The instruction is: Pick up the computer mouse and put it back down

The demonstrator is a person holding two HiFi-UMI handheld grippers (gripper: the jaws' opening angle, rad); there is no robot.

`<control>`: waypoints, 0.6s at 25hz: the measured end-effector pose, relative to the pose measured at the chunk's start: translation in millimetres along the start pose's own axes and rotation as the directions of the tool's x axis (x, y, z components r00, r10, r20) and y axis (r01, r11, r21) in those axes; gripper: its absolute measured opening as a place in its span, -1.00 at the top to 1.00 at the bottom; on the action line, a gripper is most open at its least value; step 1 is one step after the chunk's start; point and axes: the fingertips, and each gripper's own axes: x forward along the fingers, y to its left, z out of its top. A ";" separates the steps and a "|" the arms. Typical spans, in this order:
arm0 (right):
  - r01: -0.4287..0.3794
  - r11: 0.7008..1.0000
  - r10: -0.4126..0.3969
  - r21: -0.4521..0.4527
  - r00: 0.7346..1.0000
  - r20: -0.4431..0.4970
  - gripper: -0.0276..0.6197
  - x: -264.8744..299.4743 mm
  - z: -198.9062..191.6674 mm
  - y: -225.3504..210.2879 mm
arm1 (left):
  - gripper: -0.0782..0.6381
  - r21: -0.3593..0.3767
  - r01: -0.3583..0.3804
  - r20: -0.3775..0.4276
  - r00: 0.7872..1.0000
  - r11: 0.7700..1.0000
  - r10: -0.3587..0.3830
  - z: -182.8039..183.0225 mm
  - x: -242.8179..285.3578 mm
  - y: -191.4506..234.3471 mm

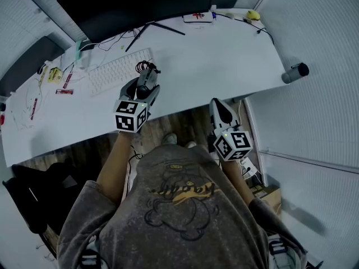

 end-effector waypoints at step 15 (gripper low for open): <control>0.019 1.000 -0.019 0.006 0.999 -0.030 0.89 7.5 -8.3 -10.5 | -0.11 -0.024 0.008 -0.169 0.986 1.000 -0.012 -69.5 73.5 10.7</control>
